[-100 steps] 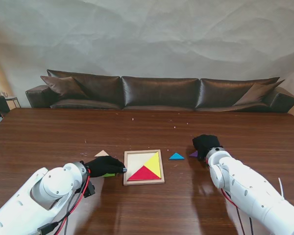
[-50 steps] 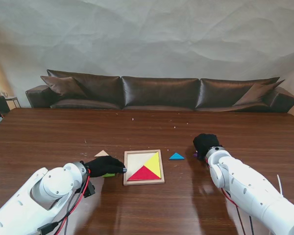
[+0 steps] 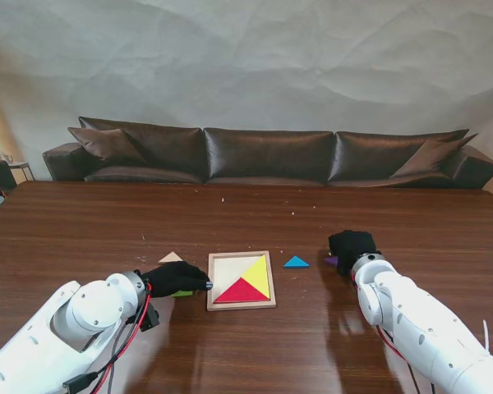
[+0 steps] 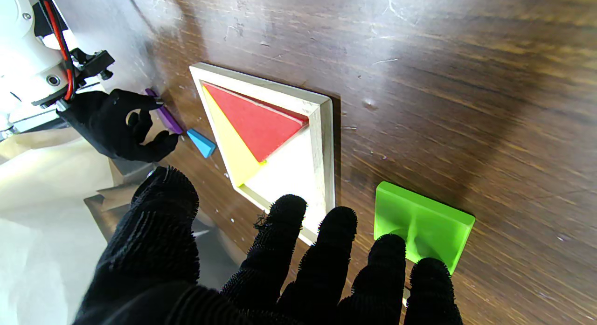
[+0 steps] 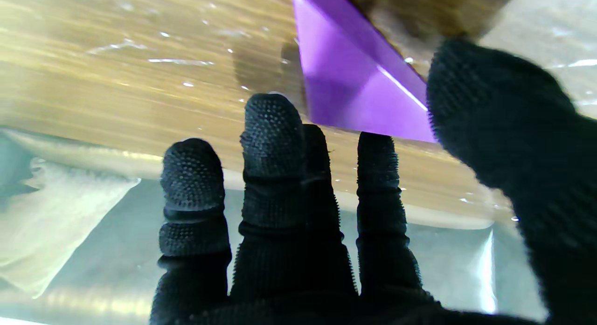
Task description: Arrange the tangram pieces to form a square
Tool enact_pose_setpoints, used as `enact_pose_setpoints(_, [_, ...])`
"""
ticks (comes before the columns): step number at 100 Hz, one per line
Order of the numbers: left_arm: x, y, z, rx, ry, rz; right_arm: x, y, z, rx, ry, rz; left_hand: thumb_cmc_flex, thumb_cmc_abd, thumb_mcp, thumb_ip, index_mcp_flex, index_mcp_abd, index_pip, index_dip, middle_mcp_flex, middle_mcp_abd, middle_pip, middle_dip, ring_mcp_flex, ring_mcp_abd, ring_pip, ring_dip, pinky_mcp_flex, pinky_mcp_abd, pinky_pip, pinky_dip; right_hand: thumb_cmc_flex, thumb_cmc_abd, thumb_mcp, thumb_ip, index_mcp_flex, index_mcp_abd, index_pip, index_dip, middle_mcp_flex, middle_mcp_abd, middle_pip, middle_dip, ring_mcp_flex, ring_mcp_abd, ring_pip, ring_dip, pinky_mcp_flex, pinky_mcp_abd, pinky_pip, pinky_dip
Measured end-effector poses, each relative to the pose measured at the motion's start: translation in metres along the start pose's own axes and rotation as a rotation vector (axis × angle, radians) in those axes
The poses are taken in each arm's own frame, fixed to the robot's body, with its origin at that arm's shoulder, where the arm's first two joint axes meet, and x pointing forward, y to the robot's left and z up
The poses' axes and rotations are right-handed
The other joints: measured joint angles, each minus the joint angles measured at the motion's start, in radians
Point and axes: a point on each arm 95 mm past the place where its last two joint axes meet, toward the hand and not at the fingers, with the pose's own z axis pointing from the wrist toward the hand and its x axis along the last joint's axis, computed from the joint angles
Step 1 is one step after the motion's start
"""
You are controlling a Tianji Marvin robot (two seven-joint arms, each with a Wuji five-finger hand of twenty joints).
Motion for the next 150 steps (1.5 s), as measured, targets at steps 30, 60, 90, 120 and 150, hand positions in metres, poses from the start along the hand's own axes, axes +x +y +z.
enact_pose_setpoints(30, [0.0004, -0.0004, 0.0008, -0.005, 0.003, 0.001, -0.0060, -0.0016, -0.0053, 0.018, -0.034, -0.006, 0.000, 0.000, 0.000, 0.000, 0.000, 0.000, 0.000, 0.000, 0.000, 0.000, 0.000, 0.000, 0.000, 0.000, 0.000, 0.000, 0.000, 0.000, 0.000, 0.000, -0.049, 0.050, 0.002, -0.001, -0.021, 0.070, -0.002, -0.038, -0.011, 0.000, 0.011, 0.000, 0.000, 0.007, 0.011, 0.000, 0.000, 0.005, 0.000, 0.021])
enact_pose_setpoints(60, [0.0005, -0.0005, 0.0011, -0.005, 0.005, 0.002, -0.0039, -0.0023, -0.0038, -0.005, -0.042, -0.003, 0.000, 0.000, 0.000, 0.000, 0.000, 0.000, 0.000, 0.000, 0.000, 0.000, 0.000, 0.000, 0.000, 0.000, 0.000, 0.000, 0.000, 0.000, 0.000, 0.000, -0.050, 0.031, 0.009, -0.027, 0.144, 0.115, 0.069, -0.055, 0.118, 0.000, 0.039, 0.006, 0.075, -0.019, 0.050, 0.000, 0.000, 0.020, 0.000, 0.021])
enact_pose_setpoints(90, [0.0004, -0.0004, 0.0013, -0.005, 0.006, 0.003, -0.0013, -0.0018, -0.0011, -0.013, -0.051, 0.013, 0.000, 0.000, 0.000, 0.000, 0.000, 0.000, 0.000, 0.000, 0.000, 0.000, 0.000, 0.000, 0.000, 0.000, 0.000, 0.000, 0.000, 0.000, 0.000, 0.000, -0.004, 0.004, 0.016, -0.140, 0.183, 0.125, 0.170, 0.025, 0.212, 0.017, -0.078, -0.013, 0.136, -0.030, 0.015, 0.001, 0.000, 0.029, 0.010, 0.021])
enact_pose_setpoints(120, [0.0004, -0.0003, 0.0013, -0.005, 0.007, 0.003, -0.0011, -0.0002, 0.0000, 0.005, -0.060, 0.020, 0.000, 0.000, 0.000, 0.000, 0.000, 0.000, 0.000, 0.000, 0.000, 0.000, 0.000, 0.000, 0.000, 0.000, 0.000, 0.000, 0.000, -0.001, 0.000, 0.000, 0.022, 0.016, 0.008, -0.200, 0.127, 0.091, 0.328, 0.145, 0.238, 0.021, -0.113, -0.091, 0.137, -0.030, 0.032, 0.001, 0.000, 0.029, 0.035, 0.021])
enact_pose_setpoints(150, [0.0002, -0.0002, 0.0012, -0.005, 0.008, 0.004, -0.0023, 0.0012, 0.0025, 0.029, -0.043, 0.048, 0.000, 0.000, 0.000, 0.000, 0.000, 0.000, 0.000, 0.000, 0.000, 0.000, 0.000, 0.000, 0.000, 0.000, 0.000, 0.000, 0.000, -0.003, 0.000, 0.000, 0.084, 0.011, 0.006, -0.261, 0.126, 0.056, 0.393, 0.225, 0.372, -0.058, -0.091, -0.088, 0.158, -0.039, 0.188, 0.001, 0.000, 0.029, 0.067, 0.022])
